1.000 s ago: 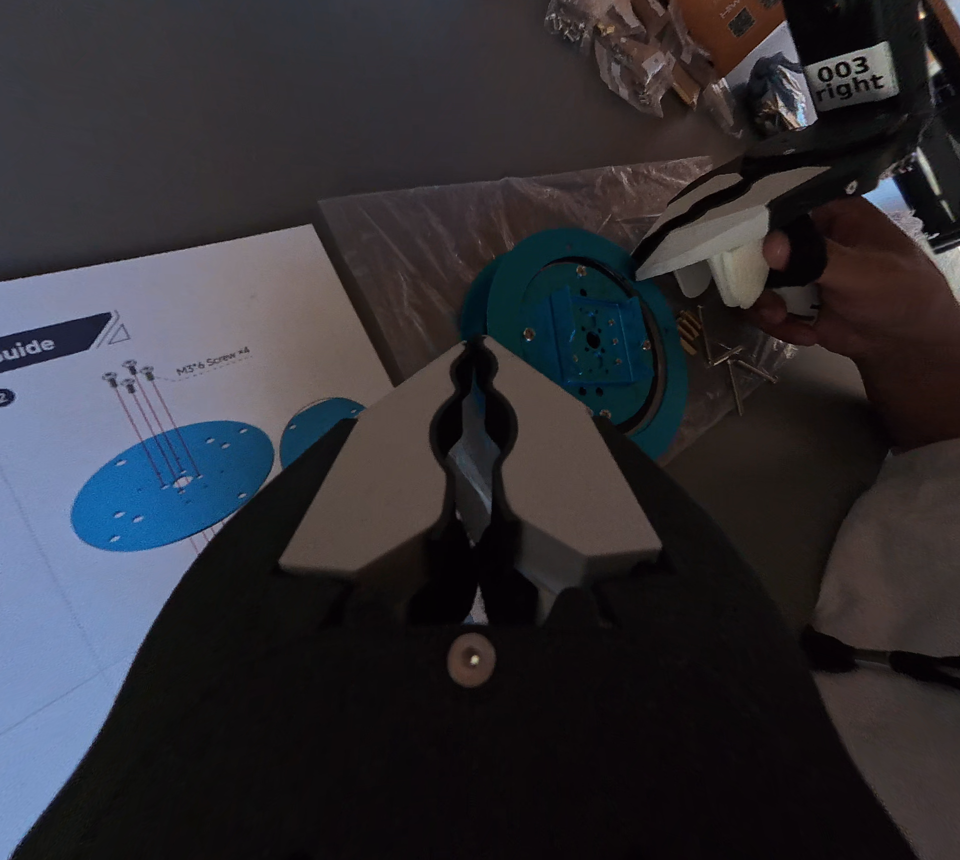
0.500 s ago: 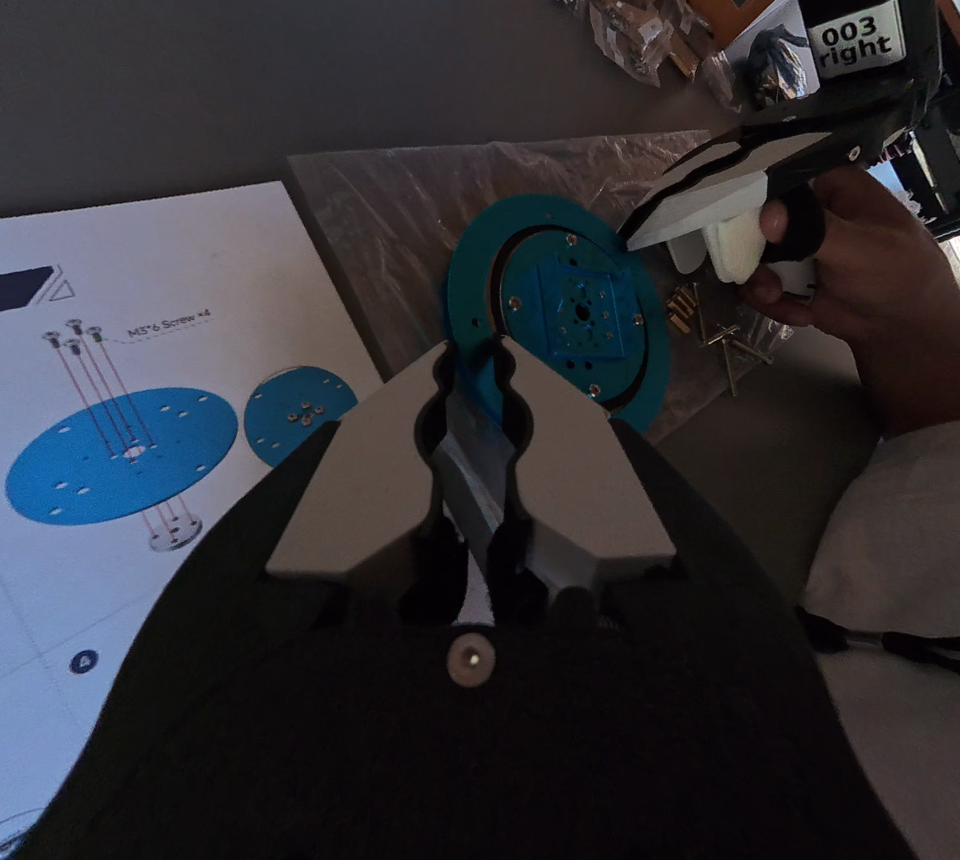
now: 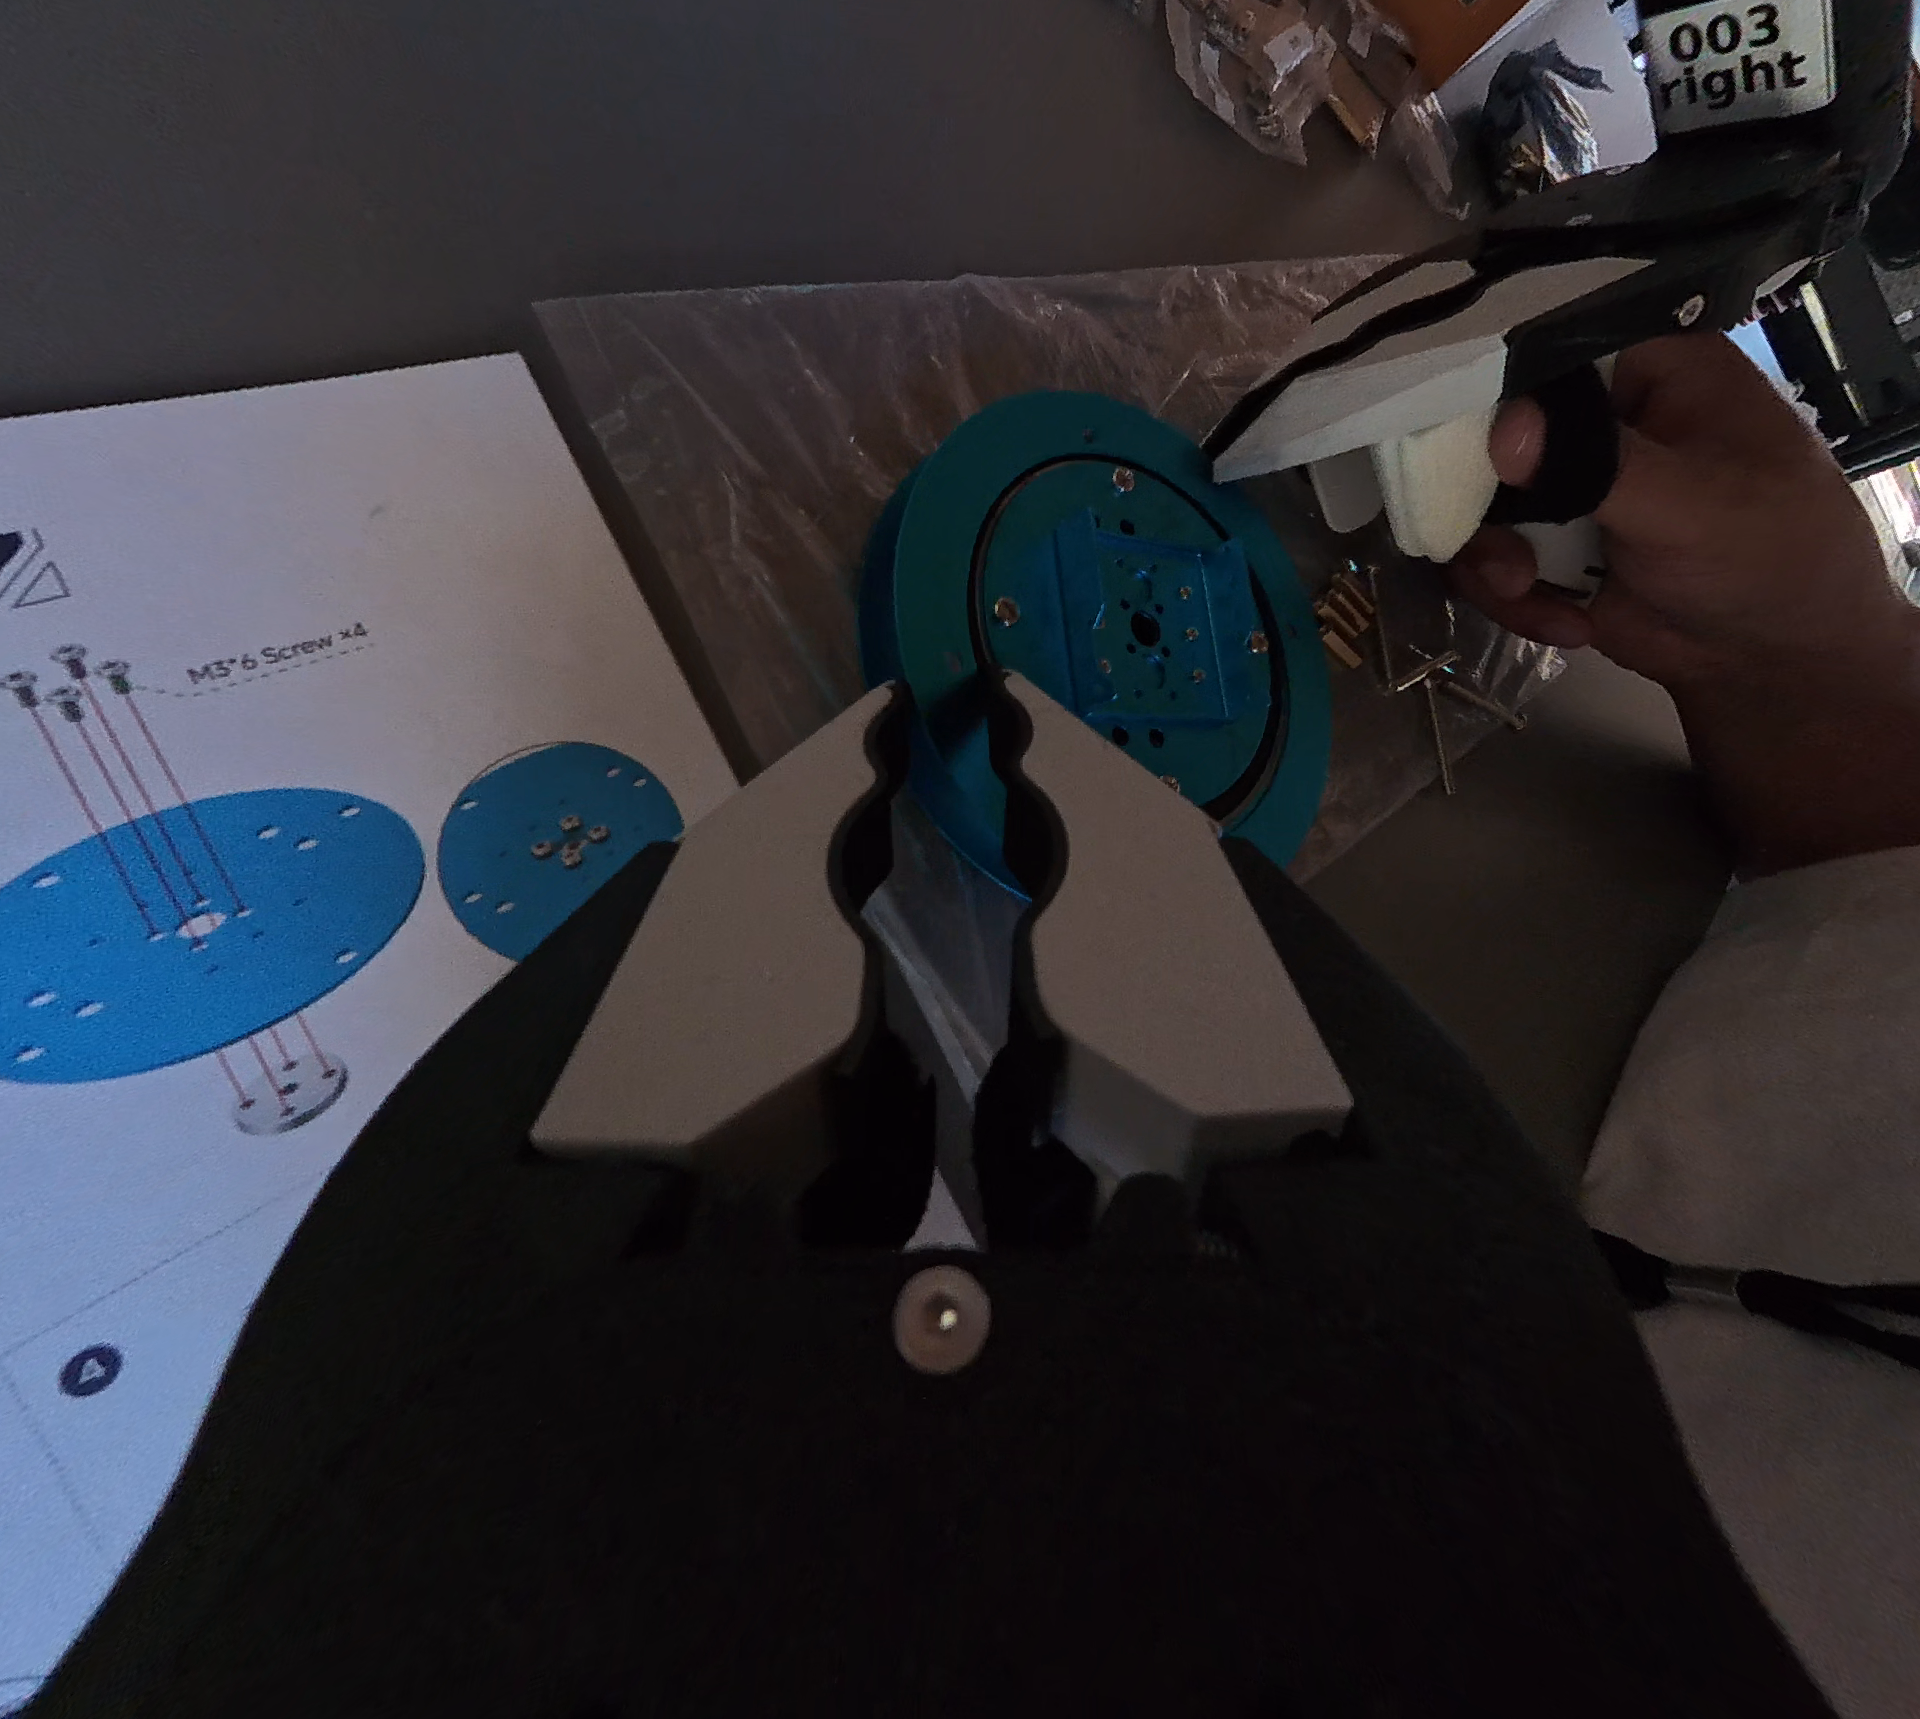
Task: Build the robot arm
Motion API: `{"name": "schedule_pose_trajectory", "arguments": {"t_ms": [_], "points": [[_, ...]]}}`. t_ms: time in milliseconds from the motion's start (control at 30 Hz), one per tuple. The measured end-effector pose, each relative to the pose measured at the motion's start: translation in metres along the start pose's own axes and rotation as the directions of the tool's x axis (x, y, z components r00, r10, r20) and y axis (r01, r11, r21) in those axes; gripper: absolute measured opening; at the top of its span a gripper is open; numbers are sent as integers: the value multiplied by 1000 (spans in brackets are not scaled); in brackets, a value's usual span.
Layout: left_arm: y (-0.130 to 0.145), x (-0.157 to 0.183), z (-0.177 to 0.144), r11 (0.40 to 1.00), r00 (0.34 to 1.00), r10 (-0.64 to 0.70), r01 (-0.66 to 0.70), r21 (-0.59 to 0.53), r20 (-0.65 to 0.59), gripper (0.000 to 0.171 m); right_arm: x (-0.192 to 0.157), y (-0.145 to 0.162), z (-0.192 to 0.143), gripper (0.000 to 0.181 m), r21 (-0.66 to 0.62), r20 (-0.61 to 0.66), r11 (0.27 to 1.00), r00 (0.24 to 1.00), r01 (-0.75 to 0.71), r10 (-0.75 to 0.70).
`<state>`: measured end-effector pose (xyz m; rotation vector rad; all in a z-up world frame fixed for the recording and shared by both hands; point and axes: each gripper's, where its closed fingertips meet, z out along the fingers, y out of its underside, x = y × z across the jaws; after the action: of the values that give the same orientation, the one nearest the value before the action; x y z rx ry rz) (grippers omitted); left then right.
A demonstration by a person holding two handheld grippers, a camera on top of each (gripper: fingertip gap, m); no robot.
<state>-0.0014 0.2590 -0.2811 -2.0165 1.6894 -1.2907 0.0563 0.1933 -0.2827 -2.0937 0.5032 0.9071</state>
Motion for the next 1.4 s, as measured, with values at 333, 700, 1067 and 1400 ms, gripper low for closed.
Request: {"name": "schedule_pose_trajectory", "arguments": {"t_ms": [333, 700, 1067, 1400], "points": [[-3, -1, -4, 999, 1000, -16, 17, 28, -9, 16, 3, -3, -3, 2, 22, -5, 1000, 1000, -17, 17], [-1, -2, -3, 1000, 1000, -15, 15, 23, -9, 14, 4, -3, -4, 2, 24, 12, 999, 999, -36, 36], [-3, -5, -4, 1000, 1000, -6, 6, 23, 13, 15, 3, -2, -3, 4, 19, 15, 999, 999, -30, 29], [-11, -11, -23, 995, 994, 41, -50, 85, 101, 23, -7, -23, -25, 7, 138, 24, 989, 998, 49, -53]]}}
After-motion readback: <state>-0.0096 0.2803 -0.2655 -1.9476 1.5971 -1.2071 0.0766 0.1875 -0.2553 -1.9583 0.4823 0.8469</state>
